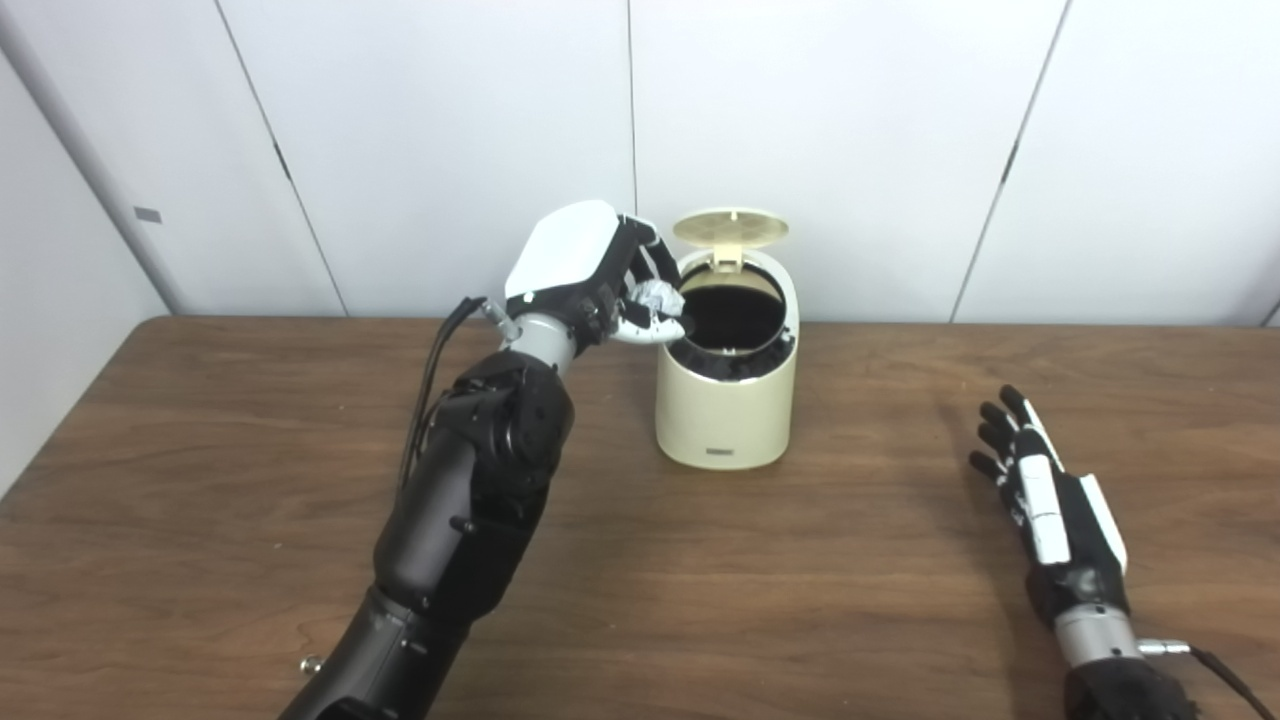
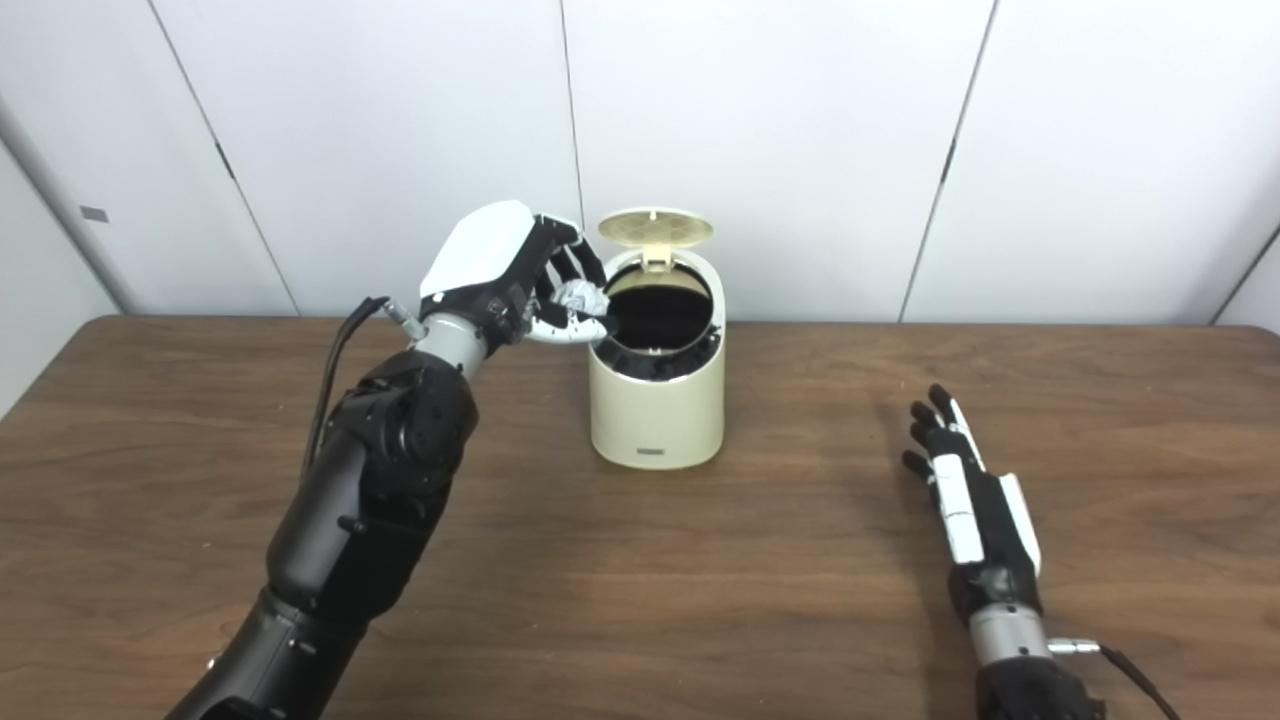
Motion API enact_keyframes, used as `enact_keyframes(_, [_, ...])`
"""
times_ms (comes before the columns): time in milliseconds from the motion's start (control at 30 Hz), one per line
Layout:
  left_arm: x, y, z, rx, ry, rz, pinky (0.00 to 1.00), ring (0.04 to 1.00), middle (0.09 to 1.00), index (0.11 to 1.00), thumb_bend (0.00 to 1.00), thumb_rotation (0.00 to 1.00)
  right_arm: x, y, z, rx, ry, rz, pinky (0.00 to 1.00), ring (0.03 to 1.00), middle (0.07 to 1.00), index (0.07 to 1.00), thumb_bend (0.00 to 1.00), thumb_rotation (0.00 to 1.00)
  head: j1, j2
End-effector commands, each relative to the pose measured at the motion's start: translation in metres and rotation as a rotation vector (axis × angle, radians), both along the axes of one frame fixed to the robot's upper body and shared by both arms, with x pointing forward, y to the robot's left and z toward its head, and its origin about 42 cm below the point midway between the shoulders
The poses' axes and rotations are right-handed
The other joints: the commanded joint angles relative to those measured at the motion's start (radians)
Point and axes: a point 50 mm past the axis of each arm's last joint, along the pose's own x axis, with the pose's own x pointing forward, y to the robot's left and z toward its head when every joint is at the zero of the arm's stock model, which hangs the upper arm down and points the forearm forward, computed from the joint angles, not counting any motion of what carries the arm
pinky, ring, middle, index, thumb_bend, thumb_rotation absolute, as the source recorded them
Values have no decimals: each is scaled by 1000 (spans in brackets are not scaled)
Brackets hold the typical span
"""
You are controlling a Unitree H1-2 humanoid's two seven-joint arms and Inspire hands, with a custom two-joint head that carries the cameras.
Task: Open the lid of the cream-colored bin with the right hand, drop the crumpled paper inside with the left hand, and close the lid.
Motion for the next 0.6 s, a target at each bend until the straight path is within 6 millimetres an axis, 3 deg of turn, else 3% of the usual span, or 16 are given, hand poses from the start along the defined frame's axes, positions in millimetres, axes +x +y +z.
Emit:
enact_keyframes(0, [5, -9, 26, -10, -108, -30, 298, 369, 486, 502, 468, 0, 6, 8, 7, 11, -38, 24, 880, 945, 935, 963, 600, 1000, -1, 1])
enact_keyframes(567, [3, -28, 33, -10, -139, -28, 273, 367, 473, 518, 465, 0, 7, 6, 4, -8, -38, 19, 876, 945, 934, 965, 581, 1000, 3, 4])
